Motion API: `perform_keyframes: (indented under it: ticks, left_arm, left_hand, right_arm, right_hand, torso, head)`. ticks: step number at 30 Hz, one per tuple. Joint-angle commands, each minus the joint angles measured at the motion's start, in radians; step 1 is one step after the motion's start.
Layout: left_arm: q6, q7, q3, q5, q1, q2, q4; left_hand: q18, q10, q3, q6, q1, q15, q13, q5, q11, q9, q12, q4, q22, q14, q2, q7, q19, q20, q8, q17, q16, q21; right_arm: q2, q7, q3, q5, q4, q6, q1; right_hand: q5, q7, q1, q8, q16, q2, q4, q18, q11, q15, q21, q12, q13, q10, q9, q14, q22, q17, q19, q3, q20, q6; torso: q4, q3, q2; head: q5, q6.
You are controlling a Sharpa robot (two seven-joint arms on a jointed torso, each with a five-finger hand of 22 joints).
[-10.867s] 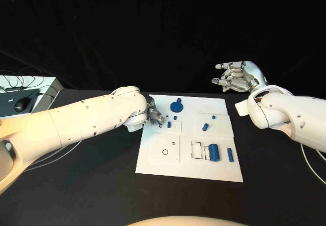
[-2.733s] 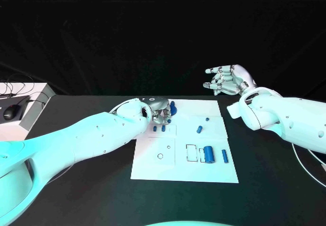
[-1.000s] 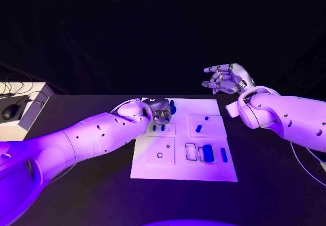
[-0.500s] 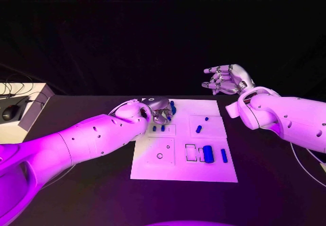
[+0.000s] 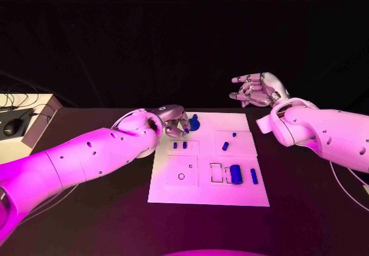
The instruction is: Assemble the parts on the task board
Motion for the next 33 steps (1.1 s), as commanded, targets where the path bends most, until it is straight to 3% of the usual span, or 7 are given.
perform_keyframes:
  ticks: [1,10,33]
  left_arm:
    - [0.028,-0.012,0.002,0.018,-0.004,-0.01,0.011]
    - [0.031,-0.018,0.003,0.016,-0.008,-0.019,0.004]
    - [0.046,-0.024,0.002,-0.003,-0.013,0.006,-0.057]
  left_hand:
    - [0.018,-0.004,-0.003,-0.006,-0.008,0.002,0.001,-0.003,0.0,-0.001,-0.001,0.002,-0.001,0.0,0.005,-0.001,-0.006,0.003,-0.002,0.001,-0.005,0.005]
    - [0.02,-0.004,-0.005,-0.006,-0.006,0.003,0.001,-0.002,0.0,-0.001,0.0,0.002,-0.001,0.0,0.006,0.0,-0.006,0.005,-0.002,0.003,-0.005,0.006]
    - [0.026,-0.005,-0.005,-0.008,0.0,0.003,0.001,-0.003,0.001,-0.001,0.0,0.002,-0.001,-0.001,0.007,0.002,-0.008,0.01,-0.002,0.007,-0.007,0.008]
  right_arm:
    - [-0.001,0.011,0.0,-0.007,0.0,0.006,0.0]
    - [-0.001,0.011,0.0,-0.007,0.0,0.006,0.0]
    - [0.001,0.012,0.0,-0.007,0.002,0.007,0.0]
  right_hand:
    - [0.006,0.004,-0.005,0.005,-0.005,0.009,-0.005,0.02,-0.008,-0.004,0.0,-0.002,0.001,-0.002,0.001,0.0,0.022,0.001,-0.004,0.0,-0.004,0.002]
    - [0.006,0.004,-0.005,0.005,-0.005,0.009,-0.005,0.02,-0.008,-0.004,0.0,-0.002,0.001,-0.002,0.001,0.0,0.022,0.001,-0.004,0.0,-0.004,0.002]
    - [0.006,0.004,-0.005,0.005,-0.005,0.009,-0.005,0.02,-0.008,-0.004,0.0,-0.002,0.001,-0.002,0.001,0.0,0.022,0.001,-0.004,0.0,-0.004,0.002]
  torso:
    - [-0.0009,-0.0008,0.001]
    - [-0.0022,-0.0011,0.002]
    - [-0.0031,0.0002,0.002]
  head:
    - [0.001,-0.001]
    - [0.002,-0.002]
    - [0.003,-0.004]
